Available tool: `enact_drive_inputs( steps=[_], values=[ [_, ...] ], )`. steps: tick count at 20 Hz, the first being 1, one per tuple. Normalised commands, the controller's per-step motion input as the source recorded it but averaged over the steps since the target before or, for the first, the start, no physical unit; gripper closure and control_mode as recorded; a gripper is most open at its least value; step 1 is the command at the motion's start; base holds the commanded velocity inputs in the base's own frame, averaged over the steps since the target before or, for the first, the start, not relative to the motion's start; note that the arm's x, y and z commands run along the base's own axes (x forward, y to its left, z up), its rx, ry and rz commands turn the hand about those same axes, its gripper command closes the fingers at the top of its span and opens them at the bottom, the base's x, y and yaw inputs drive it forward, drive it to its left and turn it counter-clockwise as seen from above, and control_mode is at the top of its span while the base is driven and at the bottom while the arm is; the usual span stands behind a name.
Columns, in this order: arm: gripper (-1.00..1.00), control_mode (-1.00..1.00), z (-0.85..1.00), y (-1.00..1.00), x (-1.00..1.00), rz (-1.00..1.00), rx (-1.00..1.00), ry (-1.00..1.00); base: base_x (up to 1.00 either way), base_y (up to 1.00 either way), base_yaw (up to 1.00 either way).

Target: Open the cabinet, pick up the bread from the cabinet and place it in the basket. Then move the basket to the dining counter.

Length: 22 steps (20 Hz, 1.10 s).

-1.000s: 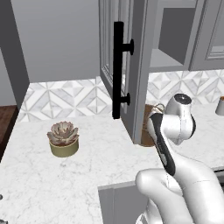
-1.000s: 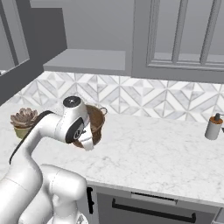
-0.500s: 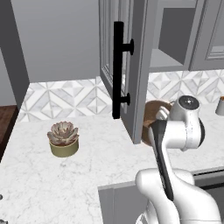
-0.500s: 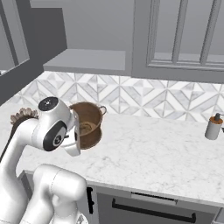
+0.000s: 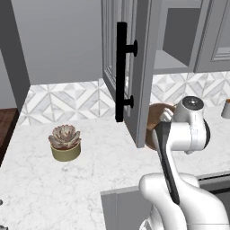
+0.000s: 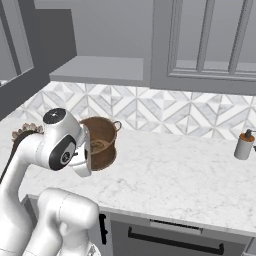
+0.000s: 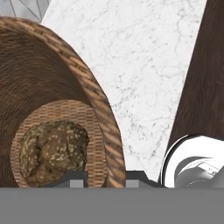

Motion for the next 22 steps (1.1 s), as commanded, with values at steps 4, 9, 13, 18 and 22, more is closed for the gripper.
enact_drive_inputs(
  steps=[4, 9, 13, 18, 22],
  values=[
    [1.00, -1.00, 0.00, 0.00, 0.00, 0.00, 0.00, 0.00, 0.00, 0.00, 0.00],
    [1.00, 1.00, 0.00, 0.00, -0.06, 0.00, 0.00, 0.00, -0.80, -0.23, -0.02],
    [1.00, 1.00, 0.00, 0.00, 0.00, 0.00, 0.00, 0.00, -0.40, -0.31, -0.46],
    [1.00, 1.00, 0.00, 0.00, 0.00, 0.00, 0.00, 0.00, 0.20, 0.00, -0.81],
    [1.00, 1.00, 0.00, 0.00, 0.00, 0.00, 0.00, 0.00, 0.16, 0.00, -0.84]
  ],
)
